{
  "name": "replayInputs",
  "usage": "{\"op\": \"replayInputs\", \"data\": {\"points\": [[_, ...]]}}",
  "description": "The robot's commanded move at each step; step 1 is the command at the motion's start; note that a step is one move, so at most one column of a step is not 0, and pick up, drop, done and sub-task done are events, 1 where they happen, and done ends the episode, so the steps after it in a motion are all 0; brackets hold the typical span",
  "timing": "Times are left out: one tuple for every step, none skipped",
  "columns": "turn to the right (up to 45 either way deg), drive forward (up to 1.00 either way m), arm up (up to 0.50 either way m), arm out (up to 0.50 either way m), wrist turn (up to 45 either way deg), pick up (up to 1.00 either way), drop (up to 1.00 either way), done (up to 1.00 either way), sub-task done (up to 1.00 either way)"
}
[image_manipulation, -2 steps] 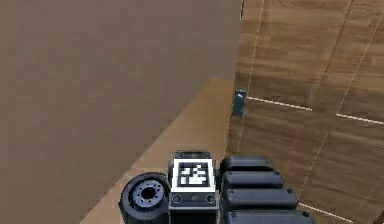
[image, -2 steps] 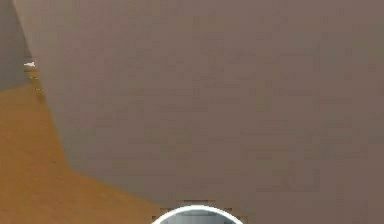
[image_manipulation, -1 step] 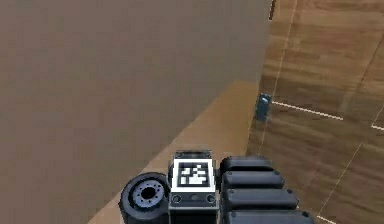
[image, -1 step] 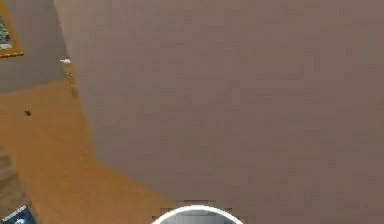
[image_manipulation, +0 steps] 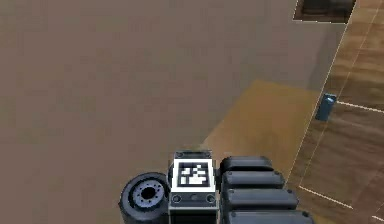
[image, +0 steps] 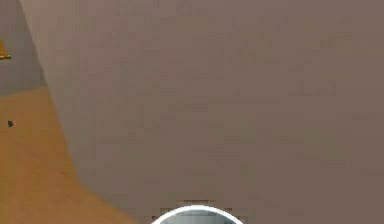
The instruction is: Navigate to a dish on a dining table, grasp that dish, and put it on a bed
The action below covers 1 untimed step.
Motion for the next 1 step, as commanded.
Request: {"op": "replayInputs", "data": {"points": [[-21.0, 0.00, 0.00, 0.00, 0.0, 0.00, 0.00, 0.00, 0.00]]}}
